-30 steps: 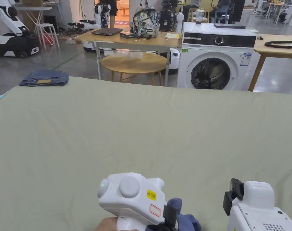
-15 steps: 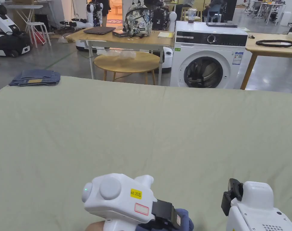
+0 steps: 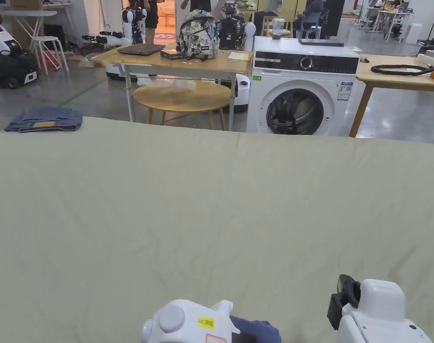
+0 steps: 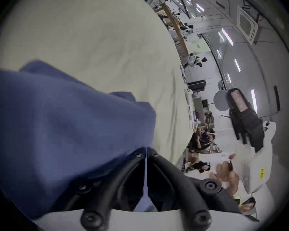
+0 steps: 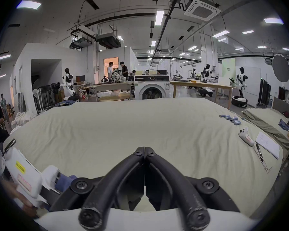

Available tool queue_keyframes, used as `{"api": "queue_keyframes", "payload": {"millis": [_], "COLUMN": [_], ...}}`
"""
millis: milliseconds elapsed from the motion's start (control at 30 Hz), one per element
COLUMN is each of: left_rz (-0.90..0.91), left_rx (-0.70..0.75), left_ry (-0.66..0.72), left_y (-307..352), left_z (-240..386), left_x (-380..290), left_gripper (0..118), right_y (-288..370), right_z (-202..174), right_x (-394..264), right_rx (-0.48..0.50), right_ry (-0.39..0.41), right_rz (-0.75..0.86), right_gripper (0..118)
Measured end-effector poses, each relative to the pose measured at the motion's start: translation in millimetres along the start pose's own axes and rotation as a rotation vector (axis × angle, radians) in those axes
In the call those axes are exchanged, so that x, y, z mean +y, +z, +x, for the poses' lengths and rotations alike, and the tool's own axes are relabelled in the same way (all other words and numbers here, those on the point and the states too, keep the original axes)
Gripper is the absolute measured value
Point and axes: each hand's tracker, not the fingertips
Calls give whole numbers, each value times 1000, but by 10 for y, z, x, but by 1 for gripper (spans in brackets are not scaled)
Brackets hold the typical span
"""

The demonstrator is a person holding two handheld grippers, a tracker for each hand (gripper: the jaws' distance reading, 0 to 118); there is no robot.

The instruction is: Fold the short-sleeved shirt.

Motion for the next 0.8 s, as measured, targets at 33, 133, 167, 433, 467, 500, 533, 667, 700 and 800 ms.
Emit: {"api": "queue_keyframes", "payload": {"millis": [33,133,167,433,467,500,533,667,700,800], "left_rz": [5,11,9,208,247,303,366,586,640,802], "left_rx": [33,24,34,86,95,120,164,332,388,535], "left_ry": [-5,-17,-29,-176,-193,-213,-248,-338,-357,-447], "left_y": [-17,10,35,810,936,1092,1253,1725,1817,1983], "left_z": [-15,43,75,389,410,429,449,461,457,483], "left_x": [-12,-17,-23,53,57,54,39,-47,-81,-209], "left_gripper": [0,0,0,0,0,0,0,0,0,0], "right_y": [0,5,5,-77,-87,-100,-115,-140,-144,-151], "right_z": [4,8,6,-63,-78,-101,-124,-211,-244,-315], "right_x": [-2,6,8,59,71,86,100,150,165,200], "right_rx": [0,-1,-1,10,13,15,17,25,26,32], "right_ry": [-2,-2,-2,-9,-8,-6,-4,0,0,-5], "right_rz": [0,2,3,19,22,26,31,54,62,77], "right_gripper": [0,0,0,0,0,0,0,0,0,0]}}
